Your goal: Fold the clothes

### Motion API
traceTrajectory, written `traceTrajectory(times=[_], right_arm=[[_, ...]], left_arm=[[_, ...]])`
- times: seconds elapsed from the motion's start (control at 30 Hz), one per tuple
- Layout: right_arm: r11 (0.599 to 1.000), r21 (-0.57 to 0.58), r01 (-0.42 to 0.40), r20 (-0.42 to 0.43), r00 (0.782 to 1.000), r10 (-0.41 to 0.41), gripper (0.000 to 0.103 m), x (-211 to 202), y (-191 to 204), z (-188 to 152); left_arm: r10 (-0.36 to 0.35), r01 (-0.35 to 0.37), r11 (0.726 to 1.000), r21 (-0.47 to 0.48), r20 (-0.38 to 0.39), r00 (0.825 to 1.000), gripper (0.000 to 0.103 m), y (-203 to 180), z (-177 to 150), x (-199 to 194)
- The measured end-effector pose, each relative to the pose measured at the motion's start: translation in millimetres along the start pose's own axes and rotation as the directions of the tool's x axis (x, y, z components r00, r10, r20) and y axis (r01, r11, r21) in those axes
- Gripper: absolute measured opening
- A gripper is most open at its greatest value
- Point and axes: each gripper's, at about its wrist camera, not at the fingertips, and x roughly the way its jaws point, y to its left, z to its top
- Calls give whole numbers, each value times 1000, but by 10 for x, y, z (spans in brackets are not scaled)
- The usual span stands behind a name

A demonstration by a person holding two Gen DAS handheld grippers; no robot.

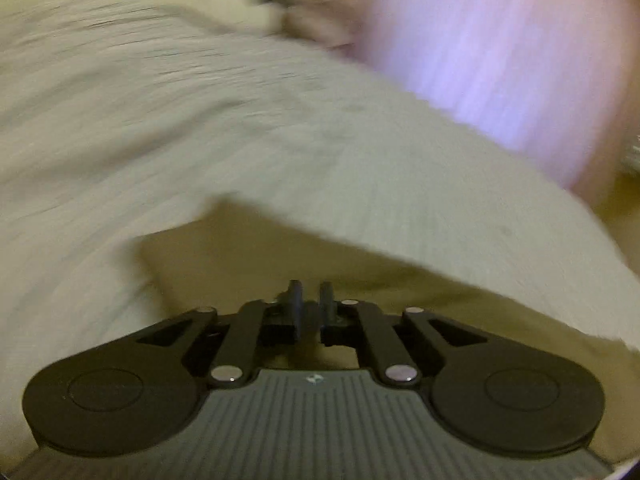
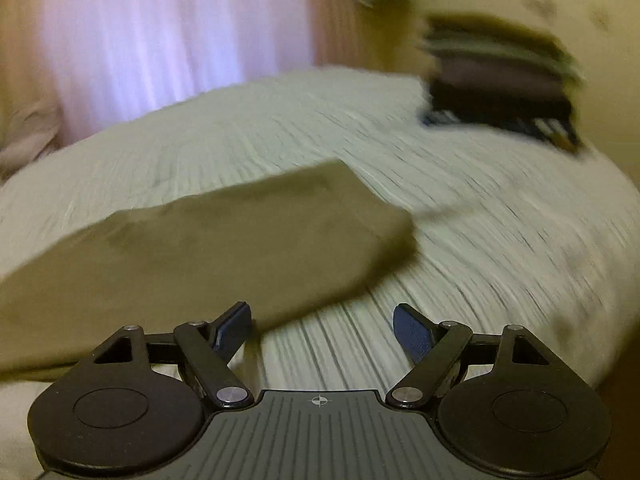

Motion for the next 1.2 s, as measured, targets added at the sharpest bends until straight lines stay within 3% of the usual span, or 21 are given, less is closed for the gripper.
traceTrajectory(times=[0.07,0.17,0.23,0.33,0.47,0.63,1.2], right_arm=[[999,21,-24,0,1000,24,82,-291,51,-19],[998,18,-59,23,998,58,82,-649,167,-83],[997,41,-62,9,998,62,82,-772,260,-180],[996,51,-80,-33,996,82,82,-903,450,-414],[993,-83,-89,-54,995,84,82,-1053,765,-633],[980,-154,-124,0,992,125,81,-1397,939,-742],[987,-92,-129,42,990,133,82,-1827,740,-883]], left_arm=[[34,-34,999,9,-8,999,5,-34,-64,-302],[66,-65,995,76,-10,998,27,-219,-303,-761],[79,-73,992,105,-54,995,28,-339,-524,-978],[45,-25,989,148,-130,990,32,-532,-884,-1243],[45,-11,975,224,-150,988,32,-806,-1164,-1515],[25,6,961,276,-111,993,40,-999,-1242,-1782],[40,-16,929,370,-57,998,41,-1184,-1421,-2173]])
